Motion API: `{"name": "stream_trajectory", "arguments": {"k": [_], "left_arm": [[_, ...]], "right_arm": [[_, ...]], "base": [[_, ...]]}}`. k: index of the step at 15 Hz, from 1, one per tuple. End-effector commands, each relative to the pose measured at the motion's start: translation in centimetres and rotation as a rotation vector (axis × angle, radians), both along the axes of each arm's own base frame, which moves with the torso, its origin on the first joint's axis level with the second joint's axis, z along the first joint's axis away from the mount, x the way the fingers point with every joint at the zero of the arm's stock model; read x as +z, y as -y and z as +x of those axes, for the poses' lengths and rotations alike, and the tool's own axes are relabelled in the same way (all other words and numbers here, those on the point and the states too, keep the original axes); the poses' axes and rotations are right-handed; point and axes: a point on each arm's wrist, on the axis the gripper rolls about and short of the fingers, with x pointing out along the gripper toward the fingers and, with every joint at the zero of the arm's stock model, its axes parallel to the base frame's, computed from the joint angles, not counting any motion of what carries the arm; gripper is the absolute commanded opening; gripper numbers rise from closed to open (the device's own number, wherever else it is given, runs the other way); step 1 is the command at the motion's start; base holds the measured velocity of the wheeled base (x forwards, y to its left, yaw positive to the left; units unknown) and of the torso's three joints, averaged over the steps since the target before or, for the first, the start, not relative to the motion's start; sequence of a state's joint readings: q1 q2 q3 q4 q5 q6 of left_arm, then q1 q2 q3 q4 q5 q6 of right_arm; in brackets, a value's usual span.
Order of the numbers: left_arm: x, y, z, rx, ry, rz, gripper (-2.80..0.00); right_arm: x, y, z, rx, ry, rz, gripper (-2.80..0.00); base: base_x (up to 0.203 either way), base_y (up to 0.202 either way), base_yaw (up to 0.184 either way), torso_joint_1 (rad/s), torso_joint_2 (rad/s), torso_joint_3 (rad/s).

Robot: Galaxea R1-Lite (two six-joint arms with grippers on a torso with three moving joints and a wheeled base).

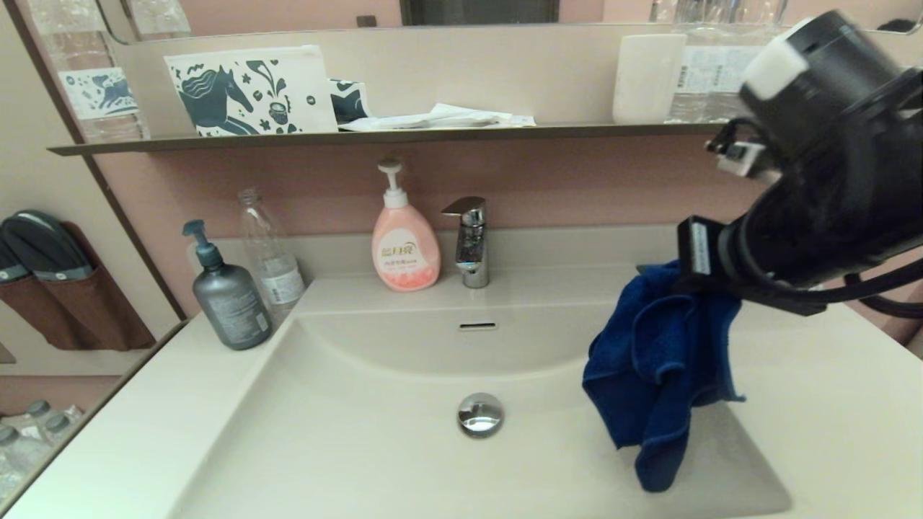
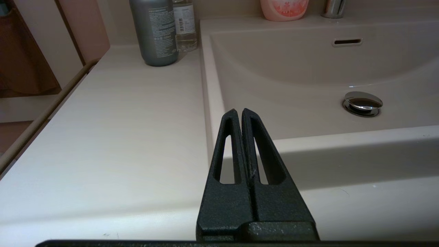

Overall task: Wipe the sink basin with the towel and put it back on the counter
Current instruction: Wipe the sink

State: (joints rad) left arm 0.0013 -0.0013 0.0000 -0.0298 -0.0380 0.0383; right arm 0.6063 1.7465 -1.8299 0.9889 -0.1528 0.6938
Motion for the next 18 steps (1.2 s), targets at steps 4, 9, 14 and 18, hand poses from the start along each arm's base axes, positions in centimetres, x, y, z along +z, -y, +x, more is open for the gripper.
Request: {"name": "stream_trajectory", "arguments": {"k": [4, 9, 14, 18], "left_arm": [[0.0, 0.0, 0.0, 0.000, -0.002, 0.000, -2.80], [0.0, 0.0, 0.0, 0.000, 0.000, 0.000, -2.80], [0.0, 0.0, 0.0, 0.000, -0.001, 0.000, -2.80], [0.0, 0.0, 0.0, 0.000, -0.001, 0.000, -2.80]], "right_arm": [[-10.2, -6.0, 3.9, -0.055, -0.240, -0.218, -2.80], [-16.4, -7.8, 5.0, -0.077, -0.348, -0.379, -2.80], [-21.1, -10.8, 4.5, -0.017, -0.413, -0.462, -2.80], [-21.2, -13.1, 4.1, 0.109, -0.439, -0.305, -2.80]], "base": [[0.000, 0.000, 0.000, 0.000, 0.00, 0.000], [0.000, 0.000, 0.000, 0.000, 0.00, 0.000], [0.000, 0.000, 0.000, 0.000, 0.00, 0.000], [0.000, 0.000, 0.000, 0.000, 0.00, 0.000]]}}
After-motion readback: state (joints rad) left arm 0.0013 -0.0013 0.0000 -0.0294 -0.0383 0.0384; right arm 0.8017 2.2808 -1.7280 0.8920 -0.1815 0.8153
